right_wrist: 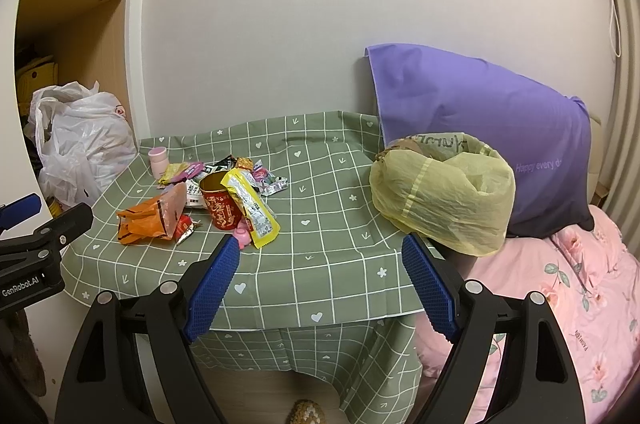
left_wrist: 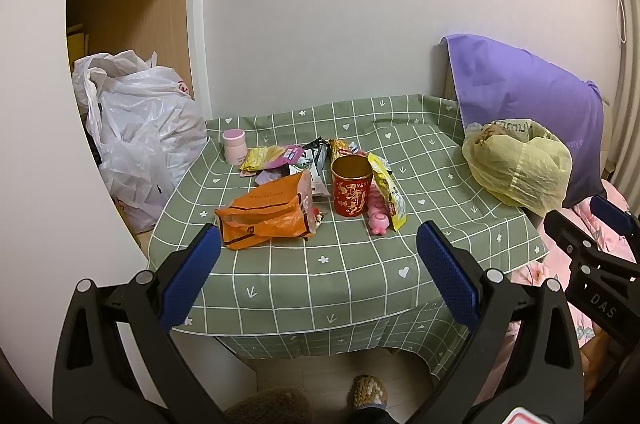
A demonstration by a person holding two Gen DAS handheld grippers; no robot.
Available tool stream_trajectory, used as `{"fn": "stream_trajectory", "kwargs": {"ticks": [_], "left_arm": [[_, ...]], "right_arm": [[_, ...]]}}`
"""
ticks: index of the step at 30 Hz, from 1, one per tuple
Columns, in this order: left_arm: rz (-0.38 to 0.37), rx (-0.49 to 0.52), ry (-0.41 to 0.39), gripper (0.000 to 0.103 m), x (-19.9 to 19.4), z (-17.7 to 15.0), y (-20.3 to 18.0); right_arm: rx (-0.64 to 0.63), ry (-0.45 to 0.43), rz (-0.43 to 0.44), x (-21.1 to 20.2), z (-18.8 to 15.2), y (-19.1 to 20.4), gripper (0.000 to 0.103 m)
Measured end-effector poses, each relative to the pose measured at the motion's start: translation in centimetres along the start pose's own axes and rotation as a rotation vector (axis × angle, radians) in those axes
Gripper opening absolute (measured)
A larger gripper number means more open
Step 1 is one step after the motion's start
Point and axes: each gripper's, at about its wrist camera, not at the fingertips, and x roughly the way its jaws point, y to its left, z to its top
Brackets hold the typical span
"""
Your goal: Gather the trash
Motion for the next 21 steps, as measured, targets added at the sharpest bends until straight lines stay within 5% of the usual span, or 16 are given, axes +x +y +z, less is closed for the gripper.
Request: {"fn": "stream_trajectory", "kwargs": {"ticks": [7,14,18,21], "left_arm": [[-0.006,-0.004,-0.021,0.094,0.9,0.5,1.0],[0.011,-0.067,0.015,0.094,4.3,0.4,3.7],[0.013,-0.089,0.060,0.094,6.5,0.0,4.8],[0.014,-0.085,0.120,0.094,8.7,-0.3,5.5]], "right_arm": [[-0.011,0.004,0.012,1.3,0.9,-0.4,0.080],[-0.111,0.068,0.116,7.7,2.2,0.7,0.079],[-0.164,0.133,0.240,12.6,2.4,2.7,0.055],[-0.188,0.181,0.300,16.3,2.4,4.0,0.050]]}}
